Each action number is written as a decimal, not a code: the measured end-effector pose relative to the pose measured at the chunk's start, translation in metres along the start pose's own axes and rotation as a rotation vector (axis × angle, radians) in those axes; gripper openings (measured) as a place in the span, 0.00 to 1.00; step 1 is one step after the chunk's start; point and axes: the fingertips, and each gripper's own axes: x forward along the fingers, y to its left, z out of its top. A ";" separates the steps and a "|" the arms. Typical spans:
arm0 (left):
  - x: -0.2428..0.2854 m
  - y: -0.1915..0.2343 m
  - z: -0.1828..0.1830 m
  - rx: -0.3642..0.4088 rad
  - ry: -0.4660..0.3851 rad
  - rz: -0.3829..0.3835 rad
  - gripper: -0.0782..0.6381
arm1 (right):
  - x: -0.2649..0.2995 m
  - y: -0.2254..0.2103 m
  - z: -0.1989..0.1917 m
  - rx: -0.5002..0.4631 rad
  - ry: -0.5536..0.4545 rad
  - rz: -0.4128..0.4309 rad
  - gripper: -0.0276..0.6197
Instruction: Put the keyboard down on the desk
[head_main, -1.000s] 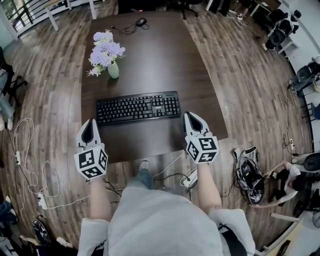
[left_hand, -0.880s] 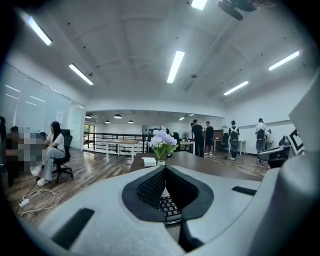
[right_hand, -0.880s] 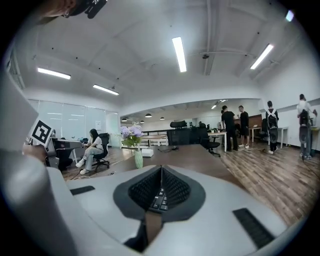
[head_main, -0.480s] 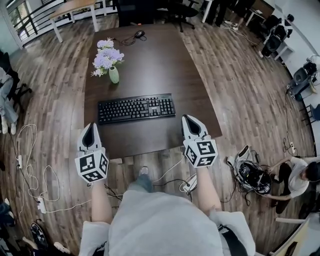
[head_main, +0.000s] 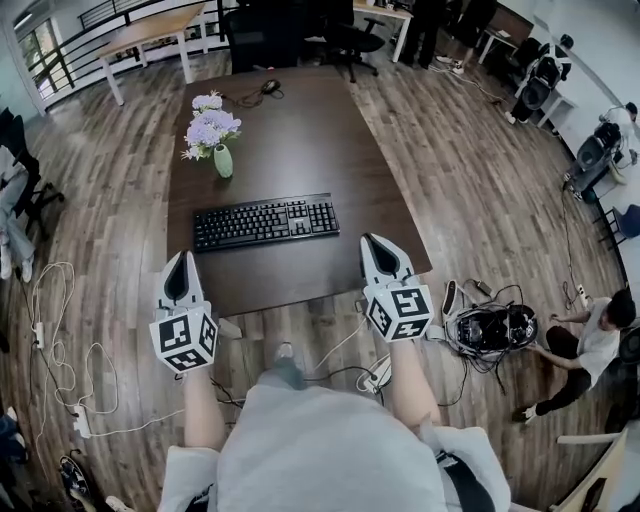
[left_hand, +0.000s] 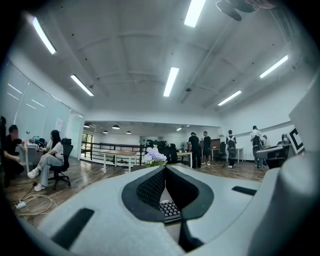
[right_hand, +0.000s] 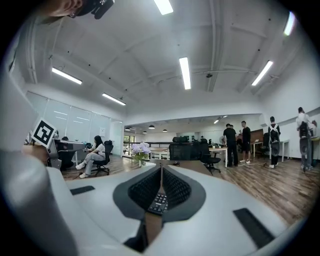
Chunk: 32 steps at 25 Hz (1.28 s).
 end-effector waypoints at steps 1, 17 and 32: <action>-0.003 -0.002 0.003 -0.002 -0.007 -0.003 0.12 | -0.004 0.001 0.003 0.000 -0.008 -0.001 0.07; -0.042 -0.012 0.034 -0.029 -0.090 -0.015 0.12 | -0.047 0.014 0.029 -0.021 -0.084 -0.015 0.07; -0.053 -0.014 0.043 -0.039 -0.122 -0.018 0.12 | -0.064 0.014 0.039 -0.015 -0.124 -0.047 0.07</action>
